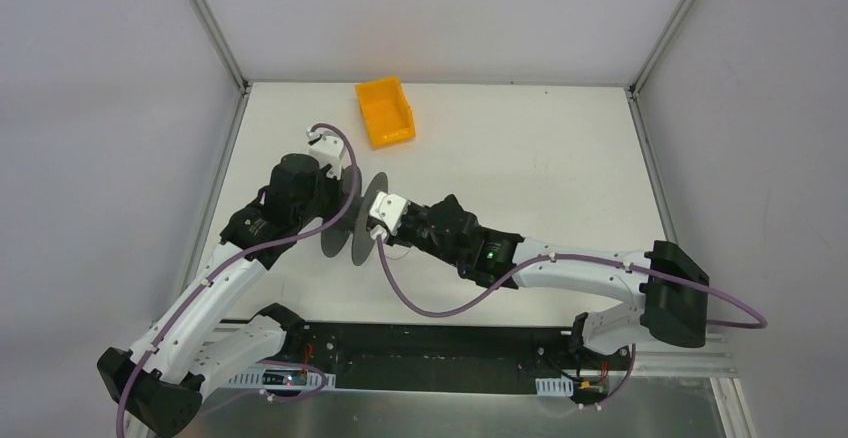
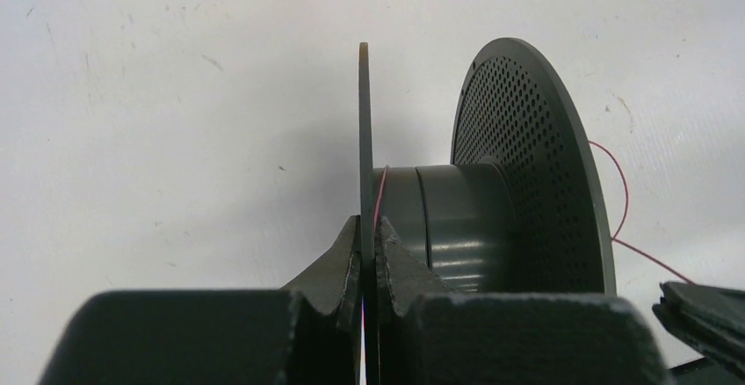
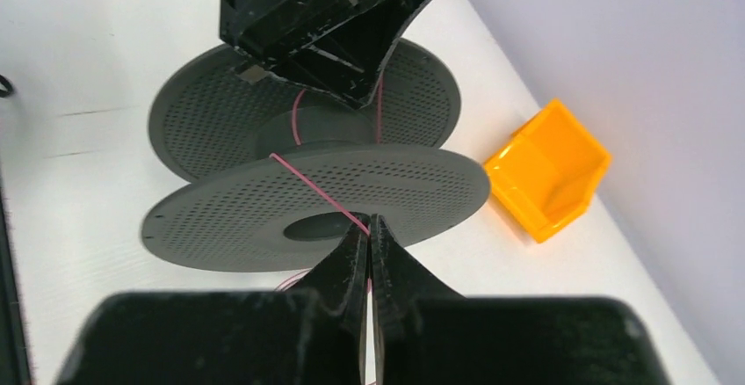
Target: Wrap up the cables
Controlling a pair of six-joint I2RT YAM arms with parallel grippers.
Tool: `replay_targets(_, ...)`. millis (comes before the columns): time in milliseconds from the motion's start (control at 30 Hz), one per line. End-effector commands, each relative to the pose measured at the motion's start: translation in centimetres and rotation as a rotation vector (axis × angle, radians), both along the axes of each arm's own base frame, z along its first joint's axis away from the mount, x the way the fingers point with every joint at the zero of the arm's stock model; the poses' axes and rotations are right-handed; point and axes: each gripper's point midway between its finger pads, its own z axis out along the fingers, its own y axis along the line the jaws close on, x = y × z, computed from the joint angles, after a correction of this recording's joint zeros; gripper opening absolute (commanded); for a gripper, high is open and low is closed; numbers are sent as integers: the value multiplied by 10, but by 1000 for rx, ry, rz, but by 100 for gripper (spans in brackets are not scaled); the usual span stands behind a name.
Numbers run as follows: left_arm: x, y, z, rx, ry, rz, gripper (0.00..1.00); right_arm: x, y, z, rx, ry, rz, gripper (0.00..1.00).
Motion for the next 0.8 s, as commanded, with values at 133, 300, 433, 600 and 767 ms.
replay_targets(133, -17, -15, -4, 62, 2, -223, 0, 45, -17, 49, 28, -235, -182, 0)
replay_targets(300, -35, -25, -14, 109, 57, -390, 0, 62, -29, 39, 25, -182, -204, 0)
replay_targets(433, -42, -30, -2, 97, 46, -447, 0, 67, -41, 20, 34, -93, -201, 0)
replay_targets(600, -50, -37, 24, 55, 5, -495, 0, 70, -59, -6, 59, 24, -216, 6)
replay_targets(767, -59, -45, 40, 15, -6, -551, 0, 69, -67, -27, 80, 123, -194, 12)
